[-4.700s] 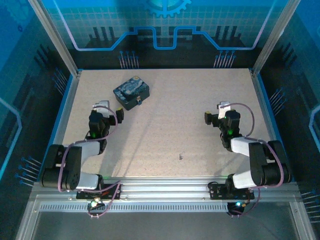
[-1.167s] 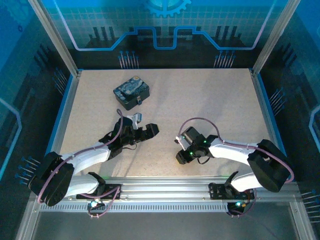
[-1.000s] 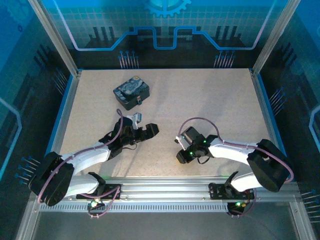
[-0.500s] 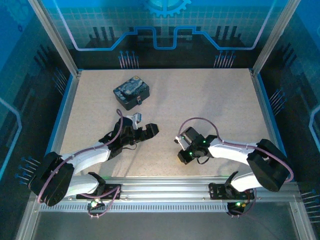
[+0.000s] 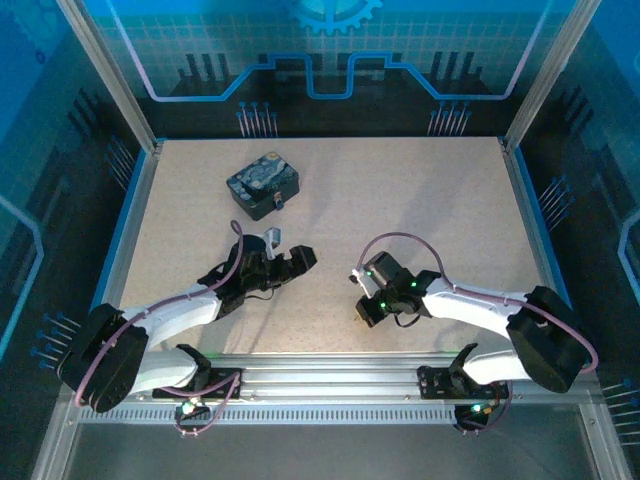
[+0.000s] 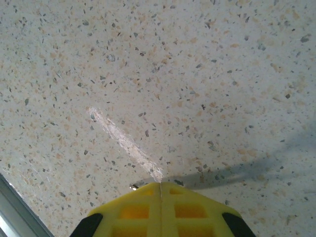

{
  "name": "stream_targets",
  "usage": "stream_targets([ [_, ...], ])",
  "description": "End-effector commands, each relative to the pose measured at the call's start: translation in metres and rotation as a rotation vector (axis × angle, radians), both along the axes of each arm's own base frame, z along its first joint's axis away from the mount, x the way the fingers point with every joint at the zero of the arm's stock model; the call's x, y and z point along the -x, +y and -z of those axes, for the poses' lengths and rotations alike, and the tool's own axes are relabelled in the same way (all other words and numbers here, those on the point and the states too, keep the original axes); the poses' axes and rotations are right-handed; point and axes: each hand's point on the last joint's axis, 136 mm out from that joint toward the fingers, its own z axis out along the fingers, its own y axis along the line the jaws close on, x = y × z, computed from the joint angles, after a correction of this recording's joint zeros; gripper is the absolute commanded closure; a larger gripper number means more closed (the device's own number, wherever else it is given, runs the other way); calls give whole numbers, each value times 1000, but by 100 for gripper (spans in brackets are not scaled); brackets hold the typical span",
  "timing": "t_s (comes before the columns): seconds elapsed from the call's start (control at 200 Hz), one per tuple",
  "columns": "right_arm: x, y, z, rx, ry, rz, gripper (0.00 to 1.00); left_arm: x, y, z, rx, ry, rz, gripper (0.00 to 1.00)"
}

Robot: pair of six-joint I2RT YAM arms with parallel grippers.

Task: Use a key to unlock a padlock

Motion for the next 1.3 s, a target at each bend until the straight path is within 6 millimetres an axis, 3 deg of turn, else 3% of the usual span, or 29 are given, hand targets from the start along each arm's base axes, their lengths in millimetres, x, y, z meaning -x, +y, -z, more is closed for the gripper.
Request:
stream_targets([
  [0.0,-13,9,-23,-52,-57,25,100,1,-9,-12,104,107,-36,4],
  [0.23,-33,20,-61,-119,-172,44,100,1,-14,-24,309,231,-135,4],
  [0.59,-65,42,-121,-243,-319,87,100,-3,-4,-37,559,334,-297,5],
  [0.84,-85,66,-162,-374,-392,102,100,-11,-11,-51,735,403,-345,6],
  [0.95,-89,76,-167,-400,-393,91,100,-13,-21,-56,780,421,-328,7],
  [0.965,-92,80,-179,-421,-412,89,100,-13,-23,-57,784,426,-325,7],
  [1.125,-97,94,-188,-457,-412,67,100,-15,-40,-57,844,457,-304,11],
  [1.296,-96,103,-179,-457,-385,58,100,-19,-55,-60,929,462,-272,21],
])
